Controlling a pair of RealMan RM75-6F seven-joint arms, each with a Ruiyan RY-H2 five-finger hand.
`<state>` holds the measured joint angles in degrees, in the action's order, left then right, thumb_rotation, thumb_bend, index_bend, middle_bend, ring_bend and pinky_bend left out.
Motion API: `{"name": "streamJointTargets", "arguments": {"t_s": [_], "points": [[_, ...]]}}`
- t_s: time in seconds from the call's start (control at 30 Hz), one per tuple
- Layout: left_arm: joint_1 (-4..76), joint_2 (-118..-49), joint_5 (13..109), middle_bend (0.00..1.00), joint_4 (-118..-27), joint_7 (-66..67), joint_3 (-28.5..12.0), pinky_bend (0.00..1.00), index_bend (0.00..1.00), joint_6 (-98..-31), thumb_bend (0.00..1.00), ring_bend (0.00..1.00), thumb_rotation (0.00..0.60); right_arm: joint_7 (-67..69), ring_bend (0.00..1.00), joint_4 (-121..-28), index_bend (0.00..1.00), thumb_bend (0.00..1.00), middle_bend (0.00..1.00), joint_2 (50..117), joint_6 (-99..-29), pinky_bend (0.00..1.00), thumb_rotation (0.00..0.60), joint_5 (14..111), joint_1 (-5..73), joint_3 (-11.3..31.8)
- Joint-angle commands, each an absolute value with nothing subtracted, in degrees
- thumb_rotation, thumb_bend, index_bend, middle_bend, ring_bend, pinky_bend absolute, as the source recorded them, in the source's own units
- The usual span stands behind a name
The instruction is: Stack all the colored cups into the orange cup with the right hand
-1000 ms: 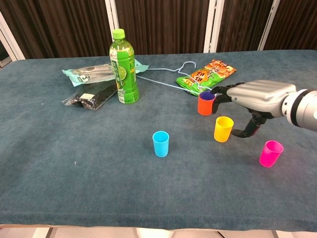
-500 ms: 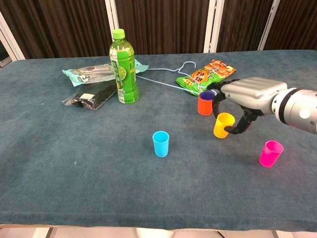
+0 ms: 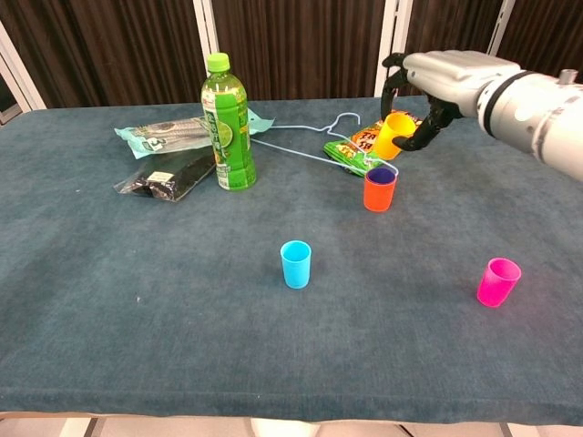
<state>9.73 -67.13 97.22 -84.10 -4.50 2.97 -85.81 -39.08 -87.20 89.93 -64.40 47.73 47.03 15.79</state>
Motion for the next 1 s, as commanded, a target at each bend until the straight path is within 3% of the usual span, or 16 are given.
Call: {"name": "streamJointTargets", "arguments": {"t_s": [0.03, 0.43, 0.53, 0.63, 0.67, 0.8, 1.0], "points": [[9.7, -67.0, 97.1, 0.0, -84.1, -4.6, 2.9, 0.11, 0.0, -85.9, 0.47, 0.0, 0.6, -41.0, 0.0, -83.8, 0.62, 0.46, 0.01, 92.5, -63.6, 0.0, 0.6, 44.9, 48.8, 16.6], [9.7, -66.9, 96.9, 0.0, -84.0, -5.3, 2.8, 0.11, 0.0, -85.8, 0.47, 0.0, 0.6, -42.5, 0.0, -78.7, 0.58, 0.46, 0.01, 96.0, -61.4, 0.0, 0.6, 42.4, 50.0, 15.0], [9.7, -66.8, 96.9, 0.0, -84.0, -5.3, 2.8, 0.11, 0.0, -85.9, 0.47, 0.0, 0.6, -43.0, 0.0, -79.1, 0.44, 0.46, 0.01, 95.9, -61.1, 0.0, 0.6, 41.7, 50.0, 14.8], [9.6, -66.7, 97.1, 0.0, -84.1, -5.5, 2.8, 0.11, 0.0, -86.1, 0.47, 0.0, 0.6, -43.2, 0.0, -80.8, 0.07, 0.46, 0.0, 95.1, -60.3, 0.0, 0.6, 40.9, 49.9, 14.6], [9.5, -66.6, 97.0, 0.0, -84.1, -5.7, 2.8, 0.11, 0.0, -86.4, 0.47, 0.0, 0.6, -41.7, 0.0, -84.0, 0.0, 0.46, 0.0, 94.0, -60.5, 0.0, 0.6, 43.1, 49.3, 14.2], [9.5, -66.6, 97.2, 0.0, -84.1, -5.8, 2.8, 0.11, 0.0, -86.5, 0.47, 0.0, 0.6, -37.9, 0.0, -95.4, 0.0, 0.46, 0.0, 88.7, -59.9, 0.0, 0.6, 51.2, 46.8, 10.2], [9.3, -66.7, 97.5, 0.0, -84.2, -5.4, 3.0, 0.11, 0.0, -86.8, 0.47, 0.0, 0.6, -39.0, 0.0, -101.9, 0.03, 0.46, 0.0, 87.8, -57.0, 0.0, 0.6, 57.3, 46.9, 4.6]]}}
